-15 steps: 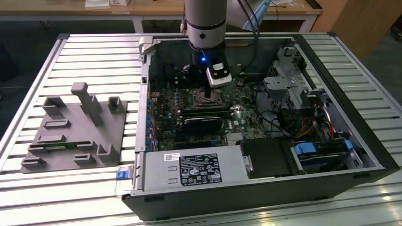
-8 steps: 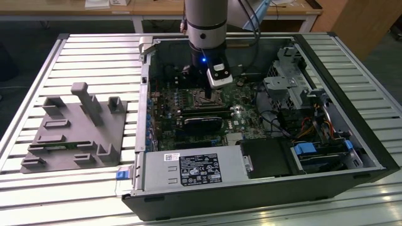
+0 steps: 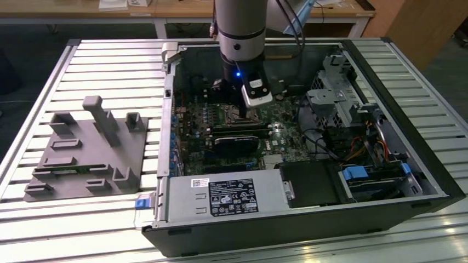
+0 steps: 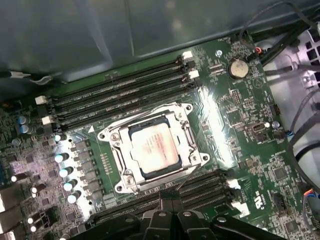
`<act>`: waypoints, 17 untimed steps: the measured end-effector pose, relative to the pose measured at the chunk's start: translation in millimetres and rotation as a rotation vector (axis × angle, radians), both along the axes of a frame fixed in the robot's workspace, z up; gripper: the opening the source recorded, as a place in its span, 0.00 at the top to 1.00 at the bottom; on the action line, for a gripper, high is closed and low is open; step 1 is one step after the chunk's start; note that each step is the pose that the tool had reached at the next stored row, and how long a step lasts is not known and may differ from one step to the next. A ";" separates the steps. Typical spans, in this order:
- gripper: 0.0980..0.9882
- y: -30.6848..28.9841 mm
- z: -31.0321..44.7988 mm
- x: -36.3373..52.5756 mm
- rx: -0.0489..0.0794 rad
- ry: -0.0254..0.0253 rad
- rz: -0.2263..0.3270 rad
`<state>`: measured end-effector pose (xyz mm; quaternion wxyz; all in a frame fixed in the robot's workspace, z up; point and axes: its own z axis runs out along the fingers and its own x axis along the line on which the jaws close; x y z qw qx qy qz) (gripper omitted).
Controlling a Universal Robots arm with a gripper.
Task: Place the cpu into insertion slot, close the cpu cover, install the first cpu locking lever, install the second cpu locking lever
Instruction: 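Install the second cpu locking lever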
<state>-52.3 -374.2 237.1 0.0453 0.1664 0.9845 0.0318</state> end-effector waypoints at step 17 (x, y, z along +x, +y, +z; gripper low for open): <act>0.99 -2.7 -17.6 -17.2 0.005 -0.0001 0.117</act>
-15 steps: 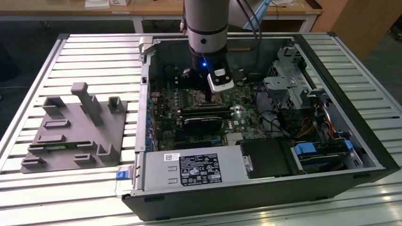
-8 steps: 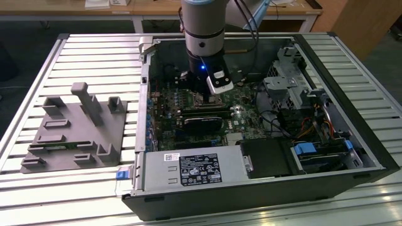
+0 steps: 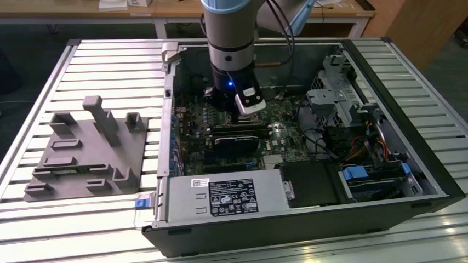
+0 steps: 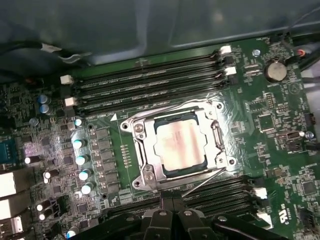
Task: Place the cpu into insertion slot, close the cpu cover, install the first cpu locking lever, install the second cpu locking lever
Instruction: 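Install the second cpu locking lever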
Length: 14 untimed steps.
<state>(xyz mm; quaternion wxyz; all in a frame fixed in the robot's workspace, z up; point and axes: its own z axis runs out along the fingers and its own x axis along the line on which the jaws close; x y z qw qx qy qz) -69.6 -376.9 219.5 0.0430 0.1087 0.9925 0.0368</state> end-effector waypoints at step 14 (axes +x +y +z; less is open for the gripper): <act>0.99 -9.2 -9.2 -4.0 0.058 -0.0003 0.027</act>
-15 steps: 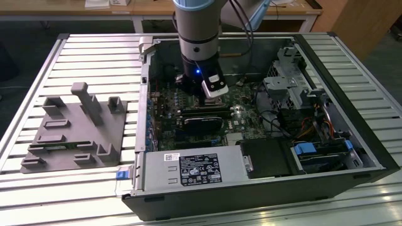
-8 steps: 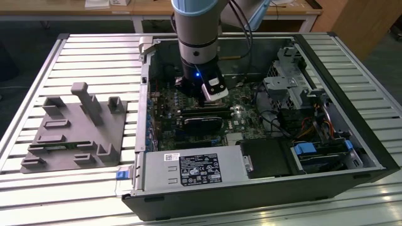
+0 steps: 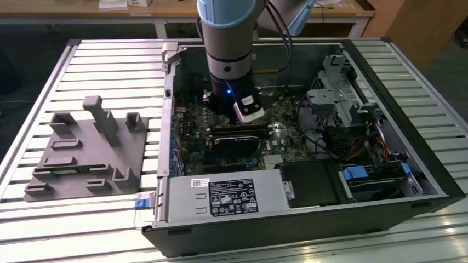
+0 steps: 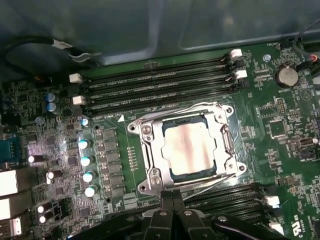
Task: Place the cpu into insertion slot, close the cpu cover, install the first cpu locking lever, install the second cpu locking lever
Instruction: 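Install the second cpu locking lever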
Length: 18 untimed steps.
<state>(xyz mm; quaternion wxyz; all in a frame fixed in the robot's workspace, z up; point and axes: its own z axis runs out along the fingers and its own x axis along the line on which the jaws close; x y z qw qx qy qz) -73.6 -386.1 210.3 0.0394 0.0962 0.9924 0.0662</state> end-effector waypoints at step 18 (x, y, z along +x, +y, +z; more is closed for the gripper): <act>0.99 -18.6 -8.6 -11.2 0.122 -0.0001 0.003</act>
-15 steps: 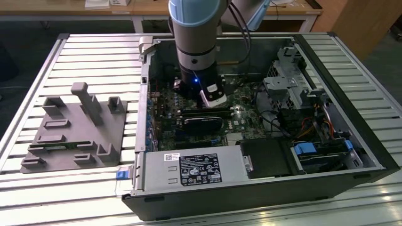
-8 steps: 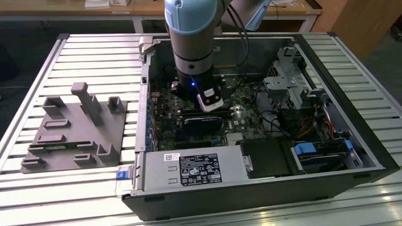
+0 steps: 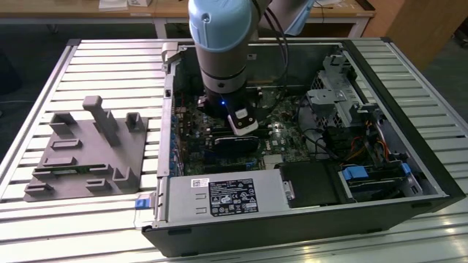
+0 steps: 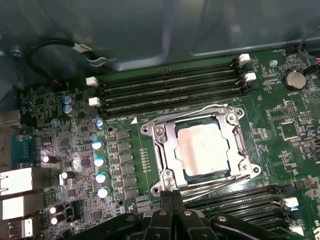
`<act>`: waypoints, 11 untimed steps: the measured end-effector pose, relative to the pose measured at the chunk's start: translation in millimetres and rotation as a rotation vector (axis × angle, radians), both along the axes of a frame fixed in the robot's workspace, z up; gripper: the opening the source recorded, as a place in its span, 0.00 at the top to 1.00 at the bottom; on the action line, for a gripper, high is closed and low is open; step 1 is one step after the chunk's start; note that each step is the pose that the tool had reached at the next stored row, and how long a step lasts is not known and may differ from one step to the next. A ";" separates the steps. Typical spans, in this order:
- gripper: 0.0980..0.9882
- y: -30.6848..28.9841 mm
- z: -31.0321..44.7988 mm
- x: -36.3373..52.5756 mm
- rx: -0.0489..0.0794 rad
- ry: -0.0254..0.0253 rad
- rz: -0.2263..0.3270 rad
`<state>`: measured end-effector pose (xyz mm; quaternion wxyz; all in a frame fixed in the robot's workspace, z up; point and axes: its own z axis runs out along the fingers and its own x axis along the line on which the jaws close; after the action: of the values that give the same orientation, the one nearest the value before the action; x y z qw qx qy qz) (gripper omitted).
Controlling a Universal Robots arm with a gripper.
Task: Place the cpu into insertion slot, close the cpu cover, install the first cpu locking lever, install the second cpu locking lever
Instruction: 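Install the second cpu locking lever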
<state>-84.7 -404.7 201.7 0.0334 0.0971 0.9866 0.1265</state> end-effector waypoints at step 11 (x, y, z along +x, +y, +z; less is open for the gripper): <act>0.99 -4.7 -7.1 -2.5 0.045 0.0001 0.000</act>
<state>-87.2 -409.4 194.6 0.0312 0.0978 0.9836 0.1485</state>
